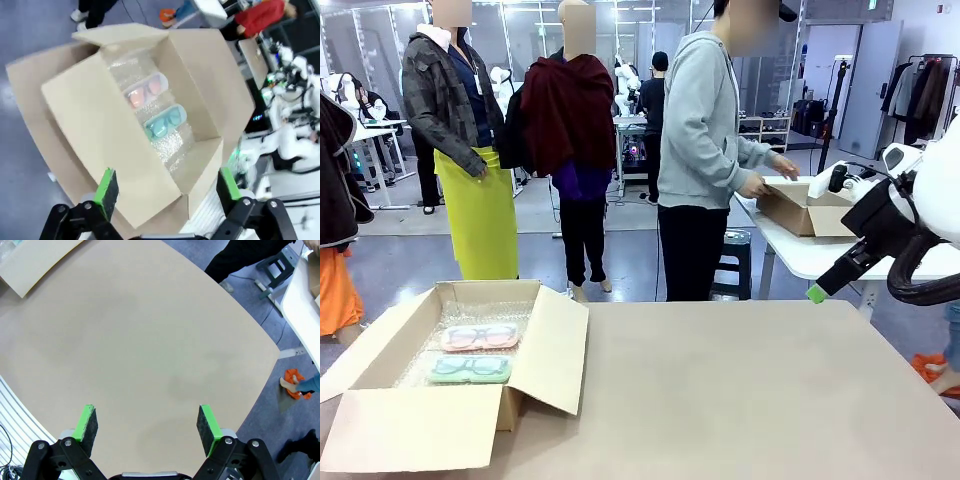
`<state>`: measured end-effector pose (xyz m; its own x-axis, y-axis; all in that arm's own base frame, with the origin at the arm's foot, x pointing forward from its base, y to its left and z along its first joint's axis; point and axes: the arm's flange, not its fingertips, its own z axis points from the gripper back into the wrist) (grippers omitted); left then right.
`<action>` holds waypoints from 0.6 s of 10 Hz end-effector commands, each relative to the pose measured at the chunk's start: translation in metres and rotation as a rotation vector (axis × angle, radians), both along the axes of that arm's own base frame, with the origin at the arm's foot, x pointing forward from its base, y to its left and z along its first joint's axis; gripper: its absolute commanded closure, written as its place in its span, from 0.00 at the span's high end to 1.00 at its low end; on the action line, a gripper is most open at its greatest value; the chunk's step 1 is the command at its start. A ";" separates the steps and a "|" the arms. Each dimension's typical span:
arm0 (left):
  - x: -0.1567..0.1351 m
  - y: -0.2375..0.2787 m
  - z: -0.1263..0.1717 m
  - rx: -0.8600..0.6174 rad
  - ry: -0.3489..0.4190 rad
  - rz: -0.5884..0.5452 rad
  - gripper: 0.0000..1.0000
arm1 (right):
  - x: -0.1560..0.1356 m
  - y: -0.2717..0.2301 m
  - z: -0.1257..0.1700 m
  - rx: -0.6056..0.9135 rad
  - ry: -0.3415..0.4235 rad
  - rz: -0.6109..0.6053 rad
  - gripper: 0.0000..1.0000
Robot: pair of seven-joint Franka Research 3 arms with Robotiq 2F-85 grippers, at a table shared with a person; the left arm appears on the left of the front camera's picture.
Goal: Pack the glasses set securely to prepare it for shipping.
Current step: Position the Package Box on the left side of the table.
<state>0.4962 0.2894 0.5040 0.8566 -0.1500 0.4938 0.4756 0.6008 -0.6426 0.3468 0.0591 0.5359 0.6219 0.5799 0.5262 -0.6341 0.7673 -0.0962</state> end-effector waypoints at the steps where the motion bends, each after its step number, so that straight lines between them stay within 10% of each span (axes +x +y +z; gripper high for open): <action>1: -0.014 -0.083 0.022 0.198 -0.130 -0.085 1.00 | -0.004 0.000 0.002 -0.019 0.002 0.001 1.00; 6: -0.080 -0.231 0.036 0.545 -0.431 0.009 1.00 | -0.004 0.000 0.002 -0.019 0.002 0.001 1.00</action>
<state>0.4480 0.0754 0.5616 0.6052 -0.4884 0.6286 0.6620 0.7473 -0.0567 0.3467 0.0590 0.5360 0.6224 0.5799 0.5257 -0.6342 0.7673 -0.0956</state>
